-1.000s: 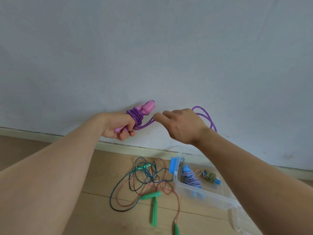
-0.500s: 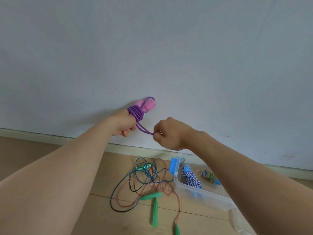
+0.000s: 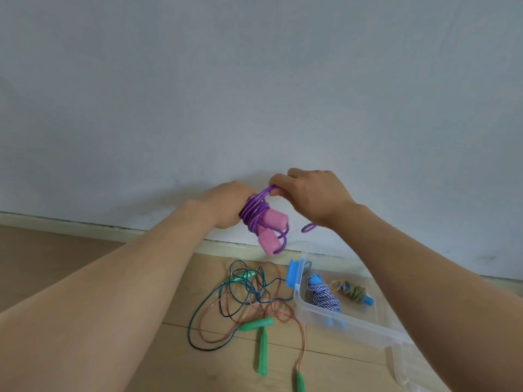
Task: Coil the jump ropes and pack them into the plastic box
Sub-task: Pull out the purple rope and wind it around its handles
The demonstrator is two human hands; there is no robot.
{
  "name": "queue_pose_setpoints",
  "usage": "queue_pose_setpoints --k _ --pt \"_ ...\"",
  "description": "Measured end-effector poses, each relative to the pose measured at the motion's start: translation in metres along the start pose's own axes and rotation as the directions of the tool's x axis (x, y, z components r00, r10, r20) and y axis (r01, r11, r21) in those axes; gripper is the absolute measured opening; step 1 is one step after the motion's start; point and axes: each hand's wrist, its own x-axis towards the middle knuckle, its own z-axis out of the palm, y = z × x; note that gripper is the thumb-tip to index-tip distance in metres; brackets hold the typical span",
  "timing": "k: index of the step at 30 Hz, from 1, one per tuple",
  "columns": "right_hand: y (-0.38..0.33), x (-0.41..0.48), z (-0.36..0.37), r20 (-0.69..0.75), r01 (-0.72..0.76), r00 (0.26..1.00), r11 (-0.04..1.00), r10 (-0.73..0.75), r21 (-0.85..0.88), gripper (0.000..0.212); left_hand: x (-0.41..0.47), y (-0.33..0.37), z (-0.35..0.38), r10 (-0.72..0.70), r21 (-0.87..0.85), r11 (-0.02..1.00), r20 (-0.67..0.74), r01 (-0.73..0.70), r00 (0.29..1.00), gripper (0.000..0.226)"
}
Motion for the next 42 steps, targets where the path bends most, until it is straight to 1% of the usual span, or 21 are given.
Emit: queue_pose_setpoints --k 2,4,6,8,10,12,13,14,15,17,19,22,24,26,28,30,32,35,38,40,42 --pt "0.017 -0.007 0.003 0.072 -0.152 0.987 0.98 0.143 0.132 0.046 0.004 0.004 -0.005 0.049 -0.089 0.994 -0.102 -0.059 0.994 0.022" --pt "0.026 -0.015 0.007 0.156 -0.274 0.959 0.911 0.236 0.307 0.029 0.008 0.01 -0.009 0.076 -0.153 0.983 -0.187 -0.106 0.979 0.025" --pt "0.029 -0.018 0.016 0.268 -0.345 0.929 0.865 0.257 0.365 0.01 0.012 0.014 -0.01 0.073 -0.204 0.971 -0.225 -0.12 0.972 0.024" --pt "0.028 -0.016 0.023 0.388 -0.435 0.881 0.786 0.271 0.439 0.016 0.015 0.016 -0.009 0.061 -0.265 0.956 -0.243 -0.127 0.968 0.02" --pt "0.02 -0.013 0.024 0.435 -0.455 0.873 0.689 0.221 0.564 0.033 0.016 0.015 -0.009 0.026 -0.33 0.937 -0.26 -0.114 0.965 0.013" --pt "0.006 -0.008 0.022 0.476 -0.506 0.851 0.582 0.221 0.637 0.029 0.015 0.013 -0.011 -0.055 -0.431 0.9 -0.266 -0.068 0.962 0.012" --pt "-0.002 -0.006 0.021 0.524 -0.575 0.812 0.499 0.255 0.648 0.022 0.013 0.012 -0.012 -0.104 -0.465 0.885 -0.273 -0.037 0.956 0.012" --pt "-0.011 -0.003 0.021 0.568 -0.62 0.778 0.477 0.27 0.623 0.021 0.012 0.011 -0.011 -0.14 -0.476 0.879 -0.277 -0.009 0.95 0.012" --pt "-0.018 -0.001 0.023 0.6 -0.638 0.757 0.494 0.259 0.591 0.026 0.012 0.009 -0.009 -0.169 -0.466 0.885 -0.273 0.023 0.947 0.01" --pt "-0.034 0.003 0.024 0.635 -0.576 0.752 0.641 0.174 0.507 0.035 0.014 0.004 -0.004 -0.211 -0.429 0.898 -0.22 0.1 0.952 0.01" --pt "-0.045 0.006 0.022 0.674 -0.536 0.726 0.727 0.137 0.429 0.037 0.015 0.0 0.004 -0.263 -0.374 0.908 -0.155 0.189 0.952 0.013" --pt "-0.046 0.011 0.015 0.705 -0.528 0.702 0.736 0.098 0.423 0.037 0.009 -0.002 0.011 -0.379 -0.201 0.913 -0.096 0.355 0.92 0.022" --pt "-0.038 0.015 0.012 0.718 -0.557 0.692 0.687 0.074 0.466 0.026 0.007 0.006 0.013 -0.424 -0.037 0.905 -0.076 0.423 0.902 0.029" --pt "-0.028 0.019 0.007 0.713 -0.603 0.692 0.63 0.11 0.489 0.013 0.009 0.016 0.012 -0.421 0.123 0.897 -0.058 0.425 0.905 0.035" --pt "-0.02 0.022 0.002 0.687 -0.606 0.708 0.639 0.161 0.474 0.022 0.01 0.023 0.011 -0.408 0.27 0.879 -0.007 0.394 0.913 0.038" --pt "-0.015 0.022 0.0 0.631 -0.54 0.752 0.725 0.188 0.427 0.021 0.01 0.025 0.01 -0.364 0.375 0.868 0.033 0.326 0.931 0.036" --pt "-0.013 0.02 -0.001 0.517 -0.41 0.837 0.833 0.181 0.371 0.026 0.011 0.023 0.01 -0.275 0.437 0.869 0.04 0.231 0.961 0.03" --pt "-0.008 0.016 0.004 0.374 -0.178 0.926 0.933 0.052 0.312 0.023 0.01 0.016 0.011 -0.162 0.455 0.879 0.013 0.139 0.987 0.023" --pt "0.0 0.009 0.011 0.295 0.031 0.95 0.974 -0.099 0.227 0.021 0.004 -0.001 0.011 -0.114 0.353 0.93 0.018 0.101 0.993 0.014" --pt "0.003 0.003 0.015 0.24 0.061 0.966 0.986 -0.098 0.158 0.032 0.003 -0.012 0.015 -0.097 0.224 0.97 0.014 0.092 0.995 0.018" --pt "0.006 0.0 0.017 0.2 0.02 0.978 0.984 -0.056 0.178 0.034 0.005 -0.015 0.016 -0.092 0.02 0.995 -0.011 0.093 0.996 0.02"
